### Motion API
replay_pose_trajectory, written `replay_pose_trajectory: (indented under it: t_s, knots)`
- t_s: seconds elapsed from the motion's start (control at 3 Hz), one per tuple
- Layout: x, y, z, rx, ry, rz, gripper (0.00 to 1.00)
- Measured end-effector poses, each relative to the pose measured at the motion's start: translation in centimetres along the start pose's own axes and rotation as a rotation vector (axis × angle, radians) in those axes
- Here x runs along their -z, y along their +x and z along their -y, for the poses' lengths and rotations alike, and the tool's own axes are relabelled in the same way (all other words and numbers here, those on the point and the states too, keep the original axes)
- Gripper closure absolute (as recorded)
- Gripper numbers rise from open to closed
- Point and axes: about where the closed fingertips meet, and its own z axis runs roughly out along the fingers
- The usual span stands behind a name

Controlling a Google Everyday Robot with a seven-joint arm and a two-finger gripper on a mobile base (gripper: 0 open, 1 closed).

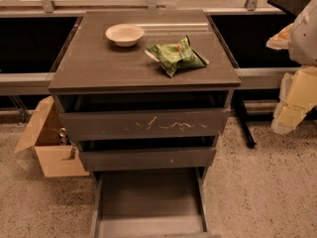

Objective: Place green jalapeno chip bag into bottom drawer

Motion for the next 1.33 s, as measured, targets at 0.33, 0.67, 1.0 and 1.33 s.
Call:
replay_pose_trajectory:
  t_s: [0.33,0.67,1.0,1.33]
  knots:
    - [0.1,-0.1,0.1,0.001,0.006,0.004,0.0]
    - [-1.3,-1.9,3.2,0.029,0.029,0.085,0.0]
    - [-3.1,-3.7,6.6,0.062,0.029,0.162,0.0]
    - [-6.5,-6.3,9.7,0.04,0.02,0.257,0.0]
